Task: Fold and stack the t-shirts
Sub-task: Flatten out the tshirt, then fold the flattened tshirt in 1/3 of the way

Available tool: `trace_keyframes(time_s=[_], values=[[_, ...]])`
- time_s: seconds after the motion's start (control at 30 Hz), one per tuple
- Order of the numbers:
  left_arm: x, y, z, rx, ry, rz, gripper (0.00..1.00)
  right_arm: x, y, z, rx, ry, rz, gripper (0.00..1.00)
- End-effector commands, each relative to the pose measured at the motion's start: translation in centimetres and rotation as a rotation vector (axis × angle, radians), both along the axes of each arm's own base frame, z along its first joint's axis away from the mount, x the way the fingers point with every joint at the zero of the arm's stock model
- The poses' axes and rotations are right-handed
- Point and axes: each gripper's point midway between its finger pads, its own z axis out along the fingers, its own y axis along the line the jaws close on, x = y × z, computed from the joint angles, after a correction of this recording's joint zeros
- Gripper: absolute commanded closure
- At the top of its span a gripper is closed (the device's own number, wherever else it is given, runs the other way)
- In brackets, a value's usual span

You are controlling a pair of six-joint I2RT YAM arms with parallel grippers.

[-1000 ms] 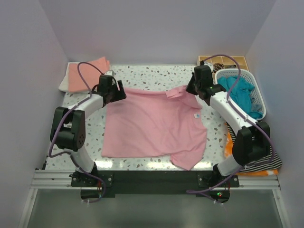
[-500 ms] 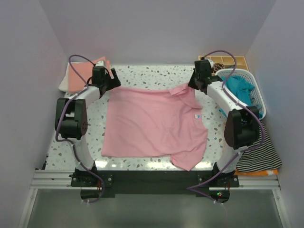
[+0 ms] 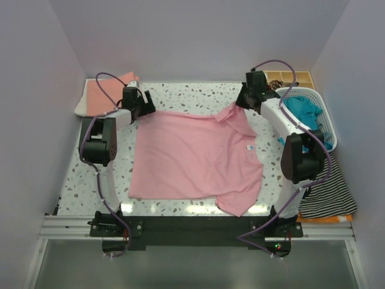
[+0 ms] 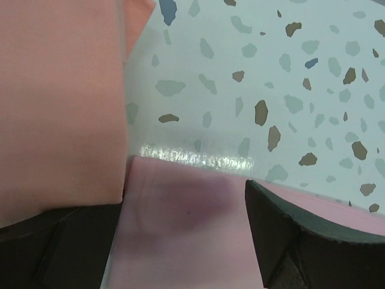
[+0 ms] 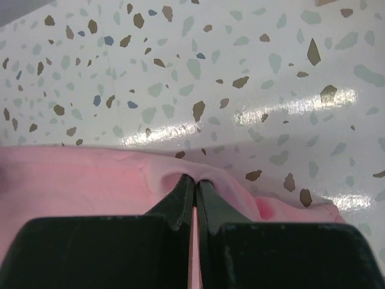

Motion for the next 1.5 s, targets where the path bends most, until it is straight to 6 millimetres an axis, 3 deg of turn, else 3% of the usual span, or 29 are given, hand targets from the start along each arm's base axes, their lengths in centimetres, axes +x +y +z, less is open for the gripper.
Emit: trace_keyframes(time_s=[0.0, 0.07, 0.17, 0.2, 0.3, 0.5, 0.67, 0.77, 0.97, 1.0, 1.07, 1.1, 1.17, 1.2, 1.23, 1.27, 1.47], values=[[2.4, 0.3, 0.8, 0.026, -0.065, 0.004, 0.15, 1.3, 0.5, 2.7, 0.018, -0.059, 0.046, 1.00], [3.0, 0.3, 1.1, 0.031, -0.080, 0.000, 0.20, 1.4, 0.6, 3.1, 0.024, -0.060, 0.065, 1.00], [3.8, 0.1, 1.0, 0.033, -0.077, -0.014, 0.45, 1.6, 0.7, 3.3, 0.025, -0.056, 0.082, 1.00], [3.8, -0.2, 0.7, 0.030, -0.065, -0.026, 0.66, 1.6, 0.7, 3.2, 0.025, -0.051, 0.085, 1.00], [4.2, -0.4, 0.1, 0.019, -0.051, -0.039, 1.00, 1.8, 0.7, 3.4, 0.025, -0.046, 0.101, 1.00], [4.5, -0.5, 2.3, 0.019, -0.103, -0.045, 1.00, 3.1, -0.3, 5.0, 0.013, -0.070, 0.109, 1.00], [4.8, 0.4, 7.3, 0.040, -0.217, -0.029, 1.00, 3.9, -2.0, 5.8, -0.045, -0.073, 0.070, 1.00], [4.8, 0.5, 9.2, 0.042, -0.264, -0.034, 1.00, 4.2, -2.6, 5.8, -0.053, -0.067, 0.063, 1.00], [4.1, 0.1, 11.6, 0.038, -0.331, -0.062, 1.00, 4.1, -2.5, 5.3, -0.034, -0.050, 0.079, 1.00], [3.5, 0.0, 11.1, 0.035, -0.324, -0.068, 1.00, 3.9, -2.4, 5.1, -0.025, -0.041, 0.087, 1.00], [2.9, -0.4, 12.8, 0.021, -0.374, -0.086, 1.00, 3.5, -1.9, 5.5, -0.002, -0.041, 0.110, 1.00], [2.3, -0.3, 12.2, 0.018, -0.360, -0.087, 1.00, 2.9, -1.8, 5.0, 0.001, -0.021, 0.116, 1.00], [1.5, -0.4, 13.2, 0.008, -0.376, -0.090, 1.00, 2.0, -1.5, 5.9, 0.022, -0.026, 0.134, 1.00], [0.9, -0.4, 12.5, 0.005, -0.359, -0.092, 1.00, 1.3, -1.3, 5.3, 0.034, -0.005, 0.141, 1.00], [0.4, -0.5, 13.2, 0.000, -0.368, -0.095, 1.00, 0.7, -1.1, 5.3, 0.045, 0.004, 0.147, 1.00], [-0.1, -0.6, 13.1, -0.005, -0.364, -0.098, 1.00, 0.1, -1.0, 6.1, 0.063, -0.001, 0.144, 1.00], [-4.0, -0.4, 12.4, -0.049, -0.322, -0.061, 1.00, -5.0, -0.5, 4.1, 0.119, 0.097, 0.163, 1.00]])
